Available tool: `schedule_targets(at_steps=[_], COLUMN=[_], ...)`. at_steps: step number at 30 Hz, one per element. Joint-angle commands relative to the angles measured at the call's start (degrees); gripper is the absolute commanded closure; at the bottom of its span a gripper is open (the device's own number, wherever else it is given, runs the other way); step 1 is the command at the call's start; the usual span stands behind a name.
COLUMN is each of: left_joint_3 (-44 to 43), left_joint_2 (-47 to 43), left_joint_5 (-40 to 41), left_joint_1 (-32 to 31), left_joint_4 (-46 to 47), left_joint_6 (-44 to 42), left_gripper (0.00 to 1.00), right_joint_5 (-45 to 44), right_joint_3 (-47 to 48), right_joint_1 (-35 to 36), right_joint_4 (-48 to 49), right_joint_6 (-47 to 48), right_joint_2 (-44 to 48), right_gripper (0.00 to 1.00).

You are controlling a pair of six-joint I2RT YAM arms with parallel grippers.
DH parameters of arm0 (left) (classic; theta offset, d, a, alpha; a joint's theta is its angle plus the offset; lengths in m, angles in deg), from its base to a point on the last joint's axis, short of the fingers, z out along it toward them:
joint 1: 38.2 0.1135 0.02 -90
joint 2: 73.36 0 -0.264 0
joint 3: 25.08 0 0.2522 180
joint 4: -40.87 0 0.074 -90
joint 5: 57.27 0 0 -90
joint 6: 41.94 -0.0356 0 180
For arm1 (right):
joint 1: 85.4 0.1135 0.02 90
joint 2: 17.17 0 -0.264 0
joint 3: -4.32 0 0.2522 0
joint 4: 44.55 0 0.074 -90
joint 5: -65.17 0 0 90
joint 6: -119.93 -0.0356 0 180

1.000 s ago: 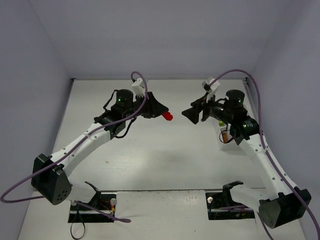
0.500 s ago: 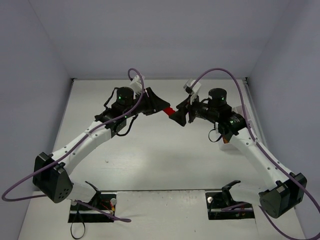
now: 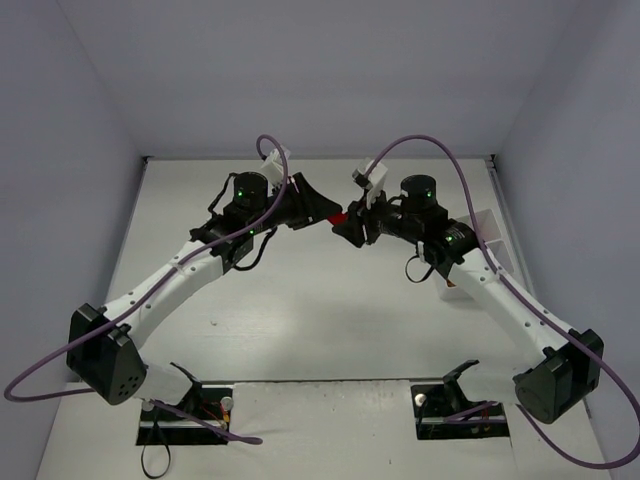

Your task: Sort the legos into containers by color

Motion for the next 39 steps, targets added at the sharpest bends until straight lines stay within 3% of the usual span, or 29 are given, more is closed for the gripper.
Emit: schedule_targets(at_steps=[1,2,3,4,6,10,14,18,21,24,39], left_joint_3=[-3.72,-3.89,-3.81,-3.72,-3.11,-2.58,-2.58,-1.35,-0.03,0.67,4.19], left_joint_2=[-0.73,-0.56,-0.47,-0.47,-0.82,-1.78,-3.63,-6.09,-7.85,-9.17,-14.61], left_joint_5=[-1.57,-1.74,-1.75,-1.83,-1.75,0.36,6.76,14.76,16.18,16.97,19.44], left_joint_1=[-0.30,-0.30,-0.30,-0.30,-0.30,-0.39,-0.22,0.13,0.49,0.49,0.66], left_joint_4=[3.27,2.83,2.39,1.77,1.42,-1.56,-7.71,-12.99,-13.79,-14.31,-14.84], left_joint_6=[0.34,-0.09,-0.27,-0.36,-0.71,-3.25,-10.36,-15.56,-17.58,-18.82,-23.03], left_gripper=[0.77,0.74,0.71,0.69,0.62,0.44,0.36,0.36,0.36,0.36,0.36], right_joint_5=[-2.51,-3.04,-3.74,-5.22,-7.77,-10.85,-18.05,-25.96,-30.70,-35.89,-40.22], right_joint_3=[2.34,2.16,2.07,1.55,0.23,-1.71,-4.52,-7.15,-8.30,-9.26,-10.50], right_joint_1=[0.57,0.57,0.57,0.57,0.57,0.30,-1.62,-7.59,-14.62,-17.09,-28.26], right_joint_4=[4.69,4.78,4.69,4.69,4.52,3.11,0.47,-6.37,-10.33,-13.50,-17.99], right_joint_6=[0.52,0.35,0.26,0.17,0.26,0.35,-1.05,-4.04,-5.45,-5.45,-8.44], right_joint_2=[0.55,0.81,0.99,1.17,2.65,4.50,6.79,7.85,7.94,7.15,3.10], right_gripper=[0.64,0.70,0.85,0.93,1.00,1.00,1.00,1.00,1.00,1.00,1.00])
